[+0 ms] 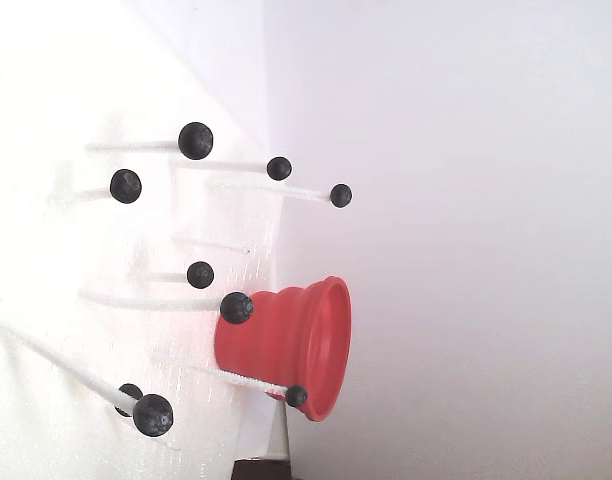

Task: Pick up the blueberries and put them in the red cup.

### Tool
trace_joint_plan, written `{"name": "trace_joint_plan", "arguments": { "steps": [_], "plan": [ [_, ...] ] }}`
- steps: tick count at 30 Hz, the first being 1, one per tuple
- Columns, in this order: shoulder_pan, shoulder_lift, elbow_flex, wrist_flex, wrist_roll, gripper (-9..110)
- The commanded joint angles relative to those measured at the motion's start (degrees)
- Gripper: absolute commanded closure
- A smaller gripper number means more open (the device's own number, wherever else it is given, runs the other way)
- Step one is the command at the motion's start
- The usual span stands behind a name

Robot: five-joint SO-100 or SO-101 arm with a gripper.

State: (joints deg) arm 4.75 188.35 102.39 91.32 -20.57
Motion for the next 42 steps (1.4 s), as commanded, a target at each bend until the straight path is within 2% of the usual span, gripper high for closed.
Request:
{"name": "trace_joint_plan", "arguments": {
  "steps": [1,15,25,42],
  "plan": [
    [-1.49,-4.04,0.18,-2.81,-6.42,90],
    [-4.04,-12.04,5.62,-9.23,-28.65,88],
    [-4.57,-12.74,9.05,-10.9,-40.96,87],
    [-9.76,-25.14,13.54,-20.3,-52.12,87]
  ]
}}
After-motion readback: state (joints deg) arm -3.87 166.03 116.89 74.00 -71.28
